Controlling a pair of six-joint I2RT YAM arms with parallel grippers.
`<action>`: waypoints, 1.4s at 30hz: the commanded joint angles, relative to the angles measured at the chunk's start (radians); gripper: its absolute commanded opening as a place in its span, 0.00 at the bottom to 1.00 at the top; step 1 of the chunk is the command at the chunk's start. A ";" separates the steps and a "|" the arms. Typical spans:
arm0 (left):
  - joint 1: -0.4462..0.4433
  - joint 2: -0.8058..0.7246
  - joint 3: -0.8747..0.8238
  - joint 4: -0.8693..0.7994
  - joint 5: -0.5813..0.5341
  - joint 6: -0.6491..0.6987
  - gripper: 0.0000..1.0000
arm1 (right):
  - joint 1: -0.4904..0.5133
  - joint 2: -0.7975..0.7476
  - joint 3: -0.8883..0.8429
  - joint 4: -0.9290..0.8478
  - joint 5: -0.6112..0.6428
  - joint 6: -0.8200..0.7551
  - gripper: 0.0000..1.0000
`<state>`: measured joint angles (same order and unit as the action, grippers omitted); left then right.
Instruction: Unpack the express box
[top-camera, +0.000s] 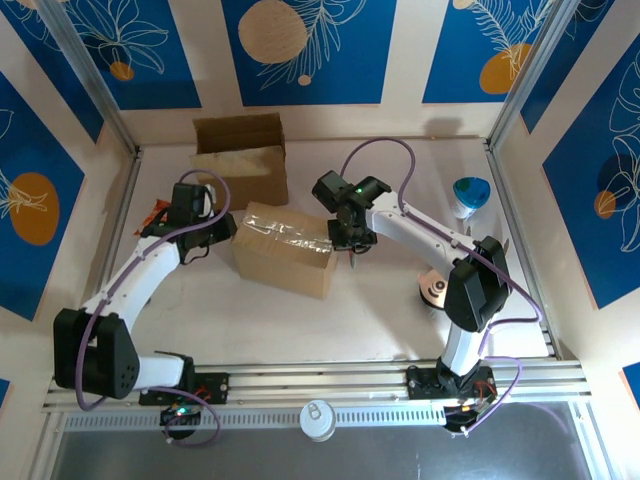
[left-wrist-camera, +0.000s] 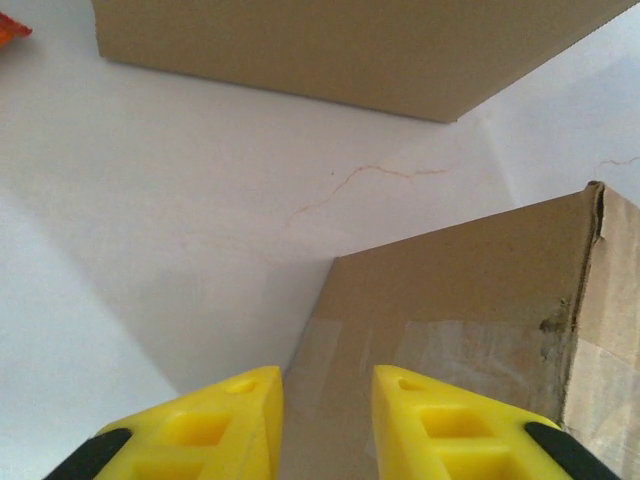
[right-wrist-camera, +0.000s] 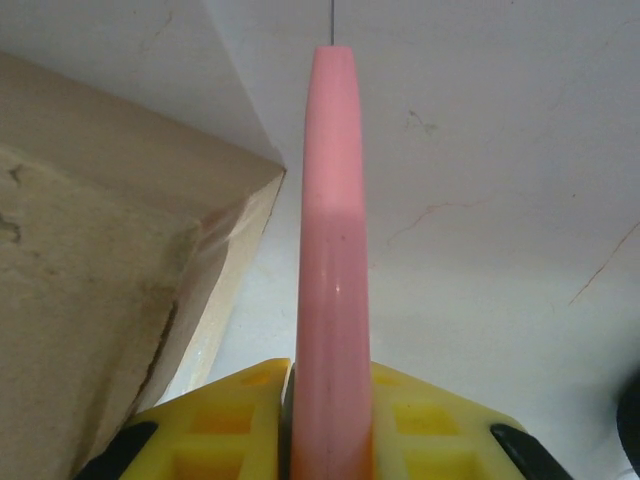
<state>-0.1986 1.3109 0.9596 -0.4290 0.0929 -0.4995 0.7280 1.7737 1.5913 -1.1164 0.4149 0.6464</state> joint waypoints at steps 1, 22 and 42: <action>-0.044 -0.016 -0.013 -0.019 0.084 -0.018 0.30 | 0.015 -0.005 0.019 0.101 -0.076 -0.027 0.00; -0.061 -0.116 0.083 -0.248 -0.347 -0.051 0.62 | -0.019 -0.175 -0.154 0.088 -0.062 0.048 0.00; -0.095 -0.012 0.064 0.091 0.097 0.033 0.86 | -0.038 -0.541 -0.343 0.129 -0.268 0.027 0.00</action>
<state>-0.2752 1.2835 0.9997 -0.3771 0.1539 -0.4900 0.6949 1.2556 1.2671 -1.0080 0.2142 0.6815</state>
